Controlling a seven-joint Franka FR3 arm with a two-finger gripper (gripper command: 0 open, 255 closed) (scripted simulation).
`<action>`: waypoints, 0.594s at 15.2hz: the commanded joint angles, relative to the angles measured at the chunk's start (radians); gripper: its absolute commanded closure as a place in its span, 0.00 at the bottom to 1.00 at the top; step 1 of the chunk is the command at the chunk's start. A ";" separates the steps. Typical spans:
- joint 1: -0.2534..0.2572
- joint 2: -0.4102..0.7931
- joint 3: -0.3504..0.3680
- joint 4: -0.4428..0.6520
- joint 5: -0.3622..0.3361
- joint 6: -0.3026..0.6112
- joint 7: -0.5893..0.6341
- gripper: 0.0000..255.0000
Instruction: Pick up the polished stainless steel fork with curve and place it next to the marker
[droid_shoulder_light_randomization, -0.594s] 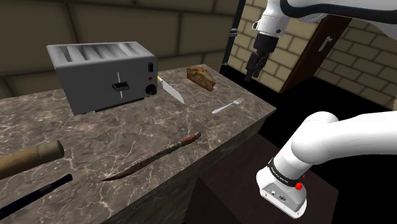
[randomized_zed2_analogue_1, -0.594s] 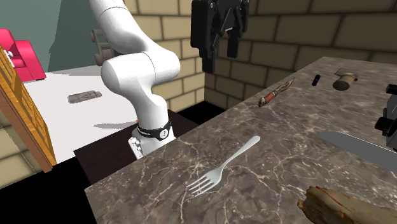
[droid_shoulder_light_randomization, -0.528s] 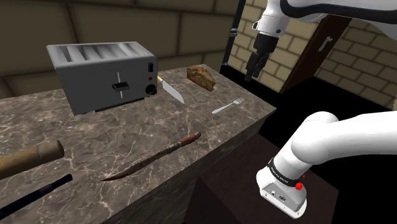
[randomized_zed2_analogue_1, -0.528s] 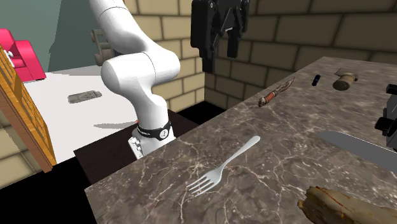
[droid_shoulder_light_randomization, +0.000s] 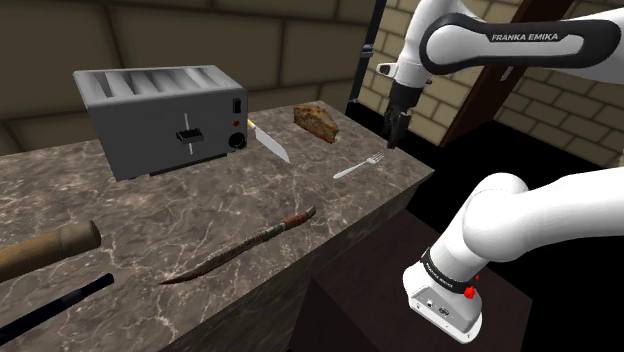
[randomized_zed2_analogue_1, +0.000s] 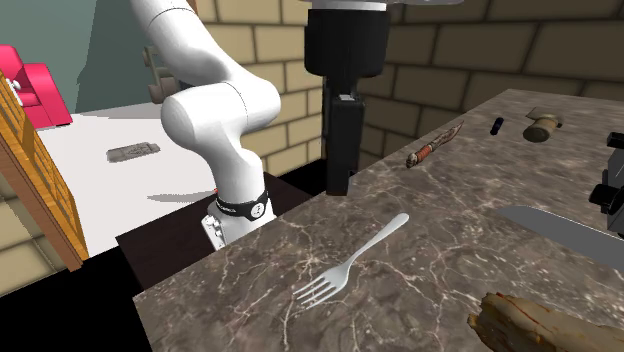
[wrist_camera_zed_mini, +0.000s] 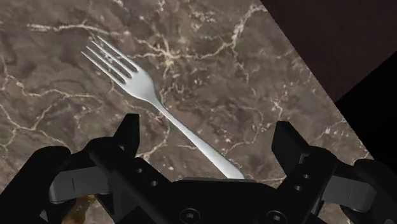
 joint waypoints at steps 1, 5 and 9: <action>0.033 0.033 -0.056 -0.037 -0.062 0.089 -0.173 0.00; 0.104 0.125 -0.163 -0.077 -0.163 0.266 -0.478 0.00; 0.110 0.156 -0.186 -0.106 -0.180 0.331 -0.504 0.00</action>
